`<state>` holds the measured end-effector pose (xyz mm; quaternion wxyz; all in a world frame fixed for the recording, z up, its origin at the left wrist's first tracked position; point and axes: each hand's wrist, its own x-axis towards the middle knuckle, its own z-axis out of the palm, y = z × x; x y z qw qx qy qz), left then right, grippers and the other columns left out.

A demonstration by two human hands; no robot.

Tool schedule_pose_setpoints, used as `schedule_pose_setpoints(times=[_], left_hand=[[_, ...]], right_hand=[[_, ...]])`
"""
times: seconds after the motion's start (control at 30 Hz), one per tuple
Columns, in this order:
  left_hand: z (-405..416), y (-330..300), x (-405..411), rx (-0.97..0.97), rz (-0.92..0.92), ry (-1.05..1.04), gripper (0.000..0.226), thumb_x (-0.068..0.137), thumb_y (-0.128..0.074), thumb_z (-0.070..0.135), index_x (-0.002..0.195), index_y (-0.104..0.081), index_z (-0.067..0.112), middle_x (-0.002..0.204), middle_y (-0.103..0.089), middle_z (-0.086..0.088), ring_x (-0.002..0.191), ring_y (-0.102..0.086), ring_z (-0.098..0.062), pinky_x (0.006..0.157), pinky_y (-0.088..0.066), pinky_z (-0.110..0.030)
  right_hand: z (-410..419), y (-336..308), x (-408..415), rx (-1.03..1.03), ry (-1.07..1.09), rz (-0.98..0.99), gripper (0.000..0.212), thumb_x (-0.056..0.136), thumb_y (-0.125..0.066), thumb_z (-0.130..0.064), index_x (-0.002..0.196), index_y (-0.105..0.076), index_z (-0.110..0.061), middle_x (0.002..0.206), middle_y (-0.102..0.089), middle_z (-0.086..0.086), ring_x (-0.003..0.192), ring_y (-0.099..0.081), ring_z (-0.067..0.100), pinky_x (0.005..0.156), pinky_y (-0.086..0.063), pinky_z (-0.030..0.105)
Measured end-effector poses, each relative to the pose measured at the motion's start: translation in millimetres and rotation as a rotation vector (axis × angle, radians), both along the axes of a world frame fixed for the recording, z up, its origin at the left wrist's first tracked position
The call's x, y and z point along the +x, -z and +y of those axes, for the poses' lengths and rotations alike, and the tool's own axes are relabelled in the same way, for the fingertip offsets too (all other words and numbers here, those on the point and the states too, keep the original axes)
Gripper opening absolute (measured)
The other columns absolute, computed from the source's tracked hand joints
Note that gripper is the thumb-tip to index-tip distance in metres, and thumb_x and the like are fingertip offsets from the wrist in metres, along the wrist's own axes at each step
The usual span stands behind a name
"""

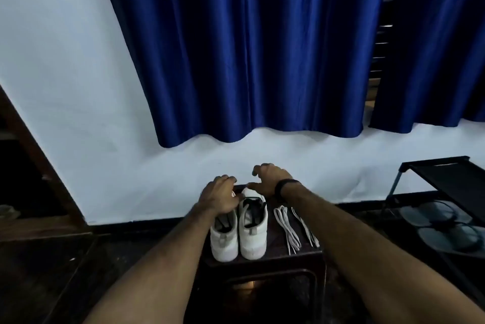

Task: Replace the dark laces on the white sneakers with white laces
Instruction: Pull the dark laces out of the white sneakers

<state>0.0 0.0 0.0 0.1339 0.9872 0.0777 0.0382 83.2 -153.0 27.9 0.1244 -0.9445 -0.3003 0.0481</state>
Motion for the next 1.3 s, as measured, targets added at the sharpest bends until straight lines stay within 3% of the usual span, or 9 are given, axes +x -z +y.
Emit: schedule_pose_setpoints(times=[0.2,0.33,0.47,0.63,0.93,1.0,1.1,1.2,1.3], left_hand=[[-13,34,-5,0.038,-0.079,0.032,0.038,0.076,-0.052,0.047,0.099,-0.064,0.019,0.103,-0.066,-0.004,0.106,-0.060,-0.027,0.088,-0.047,-0.037],[-21,53,-1,0.095,-0.035,0.046,0.044,0.084,-0.054,0.038,0.128,-0.058,0.037,0.112,-0.060,0.000,0.116,-0.049,-0.023,0.094,-0.033,-0.039],[-29,52,10,-0.015,-0.179,0.007,0.023,0.080,-0.059,0.029,0.098,-0.072,0.033,0.094,-0.063,0.004,0.099,-0.059,-0.017,0.086,-0.031,-0.035],[-22,43,22,-0.368,-0.201,-0.078,0.009,0.081,-0.069,0.020,0.084,-0.077,0.023,0.082,-0.073,0.009,0.075,-0.066,-0.006,0.075,-0.051,-0.024],[4,7,18,-1.330,-0.247,-0.375,0.026,0.076,-0.051,0.019,0.051,-0.052,0.011,0.048,-0.050,-0.005,0.043,-0.045,-0.018,0.048,-0.038,-0.023],[14,-1,20,-1.192,-0.269,-0.487,0.035,0.072,-0.056,0.040,0.058,-0.054,0.008,0.056,-0.054,-0.005,0.041,-0.049,-0.019,0.055,-0.044,-0.029],[25,-3,21,-0.537,-0.128,-0.709,0.059,0.074,-0.047,0.066,0.086,-0.069,0.012,0.089,-0.071,-0.007,0.082,-0.067,-0.030,0.082,-0.049,-0.037],[9,-3,20,-0.025,-0.107,-0.541,0.030,0.077,-0.060,0.042,0.095,-0.068,0.019,0.102,-0.068,-0.004,0.103,-0.059,-0.027,0.088,-0.036,-0.041],[-13,1,19,0.072,-0.294,-0.344,0.032,0.078,-0.065,0.030,0.108,-0.066,0.021,0.111,-0.062,-0.002,0.111,-0.053,-0.025,0.091,-0.036,-0.040]], right_hand=[[-10,40,-16,0.052,0.125,0.095,0.040,0.080,-0.066,-0.034,0.117,-0.059,-0.019,0.123,-0.059,0.011,0.113,-0.058,0.030,0.089,-0.048,0.036],[-18,74,-24,0.231,0.237,0.146,0.030,0.079,-0.061,-0.028,0.108,-0.062,-0.020,0.109,-0.067,0.015,0.105,-0.062,0.035,0.082,-0.052,0.036],[-22,92,-31,0.469,0.372,0.126,0.017,0.076,-0.064,-0.023,0.092,-0.070,-0.021,0.090,-0.072,0.010,0.090,-0.066,0.032,0.071,-0.050,0.031],[-22,109,-34,0.608,0.450,0.092,0.020,0.075,-0.063,-0.038,0.083,-0.065,-0.020,0.076,-0.071,0.006,0.076,-0.067,0.030,0.062,-0.054,0.036],[-22,98,-37,0.742,0.620,0.137,0.013,0.072,-0.067,-0.029,0.084,-0.072,-0.027,0.077,-0.073,-0.004,0.077,-0.067,0.020,0.068,-0.054,0.028],[-23,89,-37,0.790,0.644,0.174,0.014,0.071,-0.066,-0.019,0.082,-0.072,-0.025,0.077,-0.073,-0.004,0.078,-0.067,0.018,0.070,-0.052,0.024],[-25,76,-27,0.873,0.703,0.283,0.018,0.074,-0.063,-0.010,0.085,-0.073,-0.021,0.084,-0.073,0.001,0.087,-0.066,0.020,0.077,-0.047,0.021],[-28,68,-13,0.940,0.718,0.416,0.015,0.077,-0.060,-0.016,0.081,-0.073,-0.021,0.095,-0.074,0.009,0.096,-0.066,0.029,0.091,-0.052,0.035],[-36,55,-2,0.923,0.637,0.429,0.011,0.079,-0.060,-0.018,0.074,-0.069,-0.021,0.089,-0.073,0.005,0.089,-0.065,0.024,0.086,-0.053,0.034]])
